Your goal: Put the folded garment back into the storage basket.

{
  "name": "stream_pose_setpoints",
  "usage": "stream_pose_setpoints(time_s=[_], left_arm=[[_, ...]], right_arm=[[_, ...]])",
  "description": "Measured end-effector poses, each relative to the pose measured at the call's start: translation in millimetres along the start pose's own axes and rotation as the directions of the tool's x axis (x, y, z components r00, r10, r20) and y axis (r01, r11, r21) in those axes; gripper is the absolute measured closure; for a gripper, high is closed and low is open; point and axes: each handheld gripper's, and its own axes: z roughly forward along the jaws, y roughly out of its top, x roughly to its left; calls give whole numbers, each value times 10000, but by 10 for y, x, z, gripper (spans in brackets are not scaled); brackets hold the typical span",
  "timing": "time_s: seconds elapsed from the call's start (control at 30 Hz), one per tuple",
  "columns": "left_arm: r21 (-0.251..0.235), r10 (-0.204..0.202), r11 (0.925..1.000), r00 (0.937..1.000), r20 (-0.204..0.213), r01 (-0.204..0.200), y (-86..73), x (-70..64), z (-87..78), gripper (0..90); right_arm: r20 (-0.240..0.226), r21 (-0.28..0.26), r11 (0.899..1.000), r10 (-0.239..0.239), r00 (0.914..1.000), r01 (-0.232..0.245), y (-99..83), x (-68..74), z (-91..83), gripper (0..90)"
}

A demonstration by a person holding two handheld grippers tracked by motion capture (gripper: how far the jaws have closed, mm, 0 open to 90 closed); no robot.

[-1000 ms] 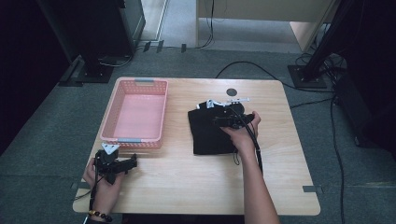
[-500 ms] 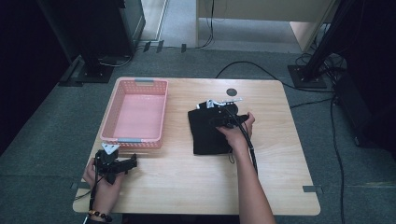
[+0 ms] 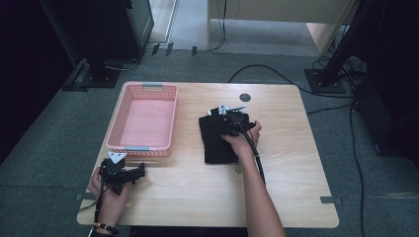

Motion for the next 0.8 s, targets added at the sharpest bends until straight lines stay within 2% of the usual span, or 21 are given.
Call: stream_pose_setpoints(time_s=[0.07,0.13,0.17,0.2,0.37,0.57,0.67,0.73,0.8], left_arm=[[-1,-2,10000,10000,-1,2,0,0,0,0],[1,3,10000,10000,-1,-3,0,0,0,0],[1,1,10000,10000,-1,-1,0,0,0,0],[3,3,10000,10000,0,-3,0,0,0,0],[3,1,10000,10000,1,-1,0,0,0,0],[3,3,10000,10000,-1,-3,0,0,0,0],[-2,-2,10000,10000,-1,2,0,0,0,0],[-1,-1,10000,10000,-1,1,0,0,0,0],[4,3,10000,10000,0,-3,0,0,0,0]], right_arm=[[92,132,9999,-14,10000,13,-11,19,59,0],[455,383,9993,-68,9989,51,-34,40,140,0],[279,490,9987,125,9995,-138,-45,37,178,0],[160,308,9991,276,9995,-281,-57,28,187,0],[85,78,9999,141,9999,-141,-85,27,189,0],[39,-449,9989,100,9999,-98,-145,18,191,4],[201,-737,9968,320,9993,-304,-162,8,172,87],[352,-878,9948,548,9979,-515,-161,-12,144,211],[350,-949,9943,531,9980,-496,-158,-35,123,299]])
